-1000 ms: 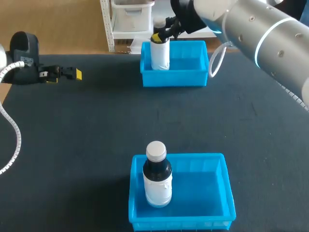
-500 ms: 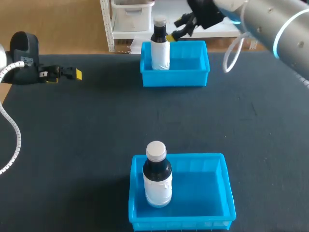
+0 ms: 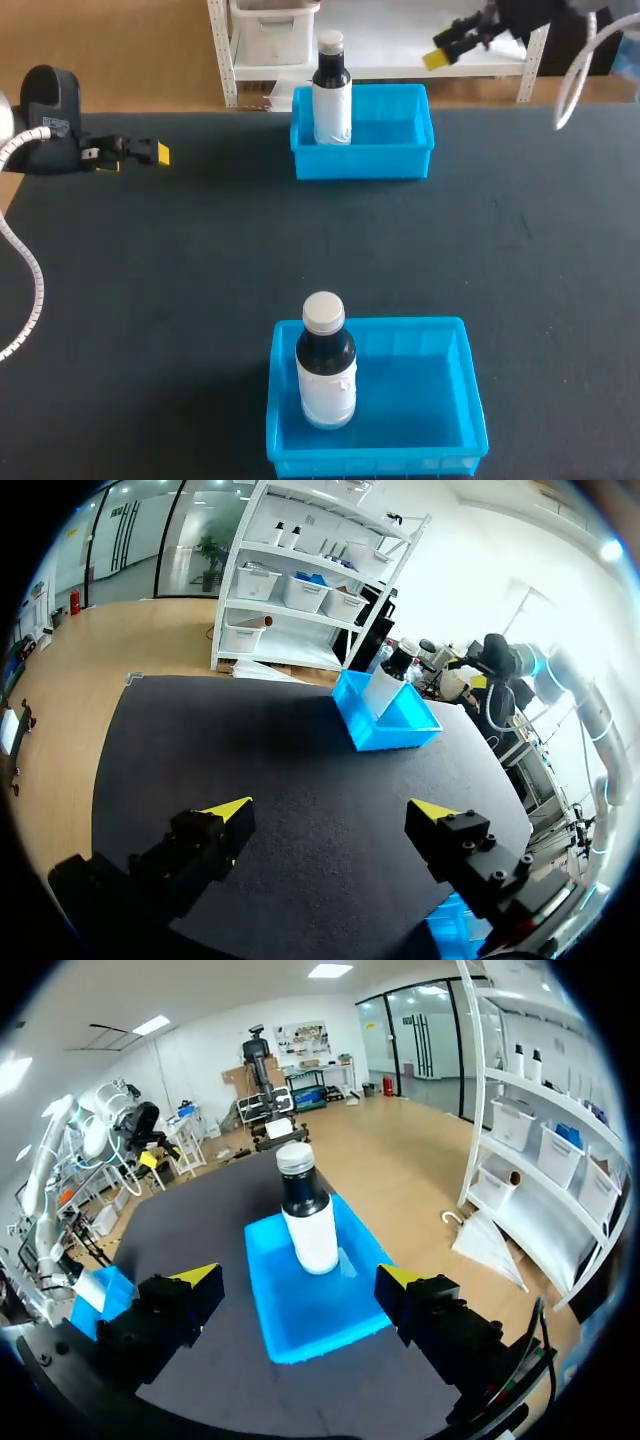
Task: Pick up the bottle, and place it in the far bin if it is heavy, or in the near bin if it is light.
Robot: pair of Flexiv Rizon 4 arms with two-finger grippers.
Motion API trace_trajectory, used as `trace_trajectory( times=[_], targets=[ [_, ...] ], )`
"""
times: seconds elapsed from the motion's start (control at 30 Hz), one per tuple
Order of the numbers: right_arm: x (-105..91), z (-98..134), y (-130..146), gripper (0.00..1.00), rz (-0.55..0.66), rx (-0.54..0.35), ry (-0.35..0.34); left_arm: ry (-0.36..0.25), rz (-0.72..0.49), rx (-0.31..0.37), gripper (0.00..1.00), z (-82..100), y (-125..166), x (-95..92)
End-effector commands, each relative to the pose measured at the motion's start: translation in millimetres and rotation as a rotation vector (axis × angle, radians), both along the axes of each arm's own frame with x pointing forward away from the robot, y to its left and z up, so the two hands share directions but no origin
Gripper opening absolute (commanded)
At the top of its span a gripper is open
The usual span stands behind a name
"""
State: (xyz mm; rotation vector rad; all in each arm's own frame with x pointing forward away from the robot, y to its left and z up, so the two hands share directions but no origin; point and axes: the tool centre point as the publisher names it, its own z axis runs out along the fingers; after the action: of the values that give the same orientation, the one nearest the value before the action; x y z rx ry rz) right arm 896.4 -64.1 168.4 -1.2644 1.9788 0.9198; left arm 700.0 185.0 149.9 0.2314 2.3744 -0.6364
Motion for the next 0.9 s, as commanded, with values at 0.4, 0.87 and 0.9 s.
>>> trace_trajectory(
  times=[0.4,0.87,0.9],
  targets=[
    [-120.0,41,-34,1.0,-0.425,-0.162,-0.297,0.0,0.0,0.0,1.0,0.0,0,0.0],
    [-166.6,18,-15,1.0,-0.525,-0.224,-0.397,0.0,0.0,0.0,1.0,0.0,0,0.0],
    [-168.1,15,-14,1.0,-0.527,-0.231,-0.4,0.0,0.0,0.0,1.0,0.0,0,0.0]
  ],
)
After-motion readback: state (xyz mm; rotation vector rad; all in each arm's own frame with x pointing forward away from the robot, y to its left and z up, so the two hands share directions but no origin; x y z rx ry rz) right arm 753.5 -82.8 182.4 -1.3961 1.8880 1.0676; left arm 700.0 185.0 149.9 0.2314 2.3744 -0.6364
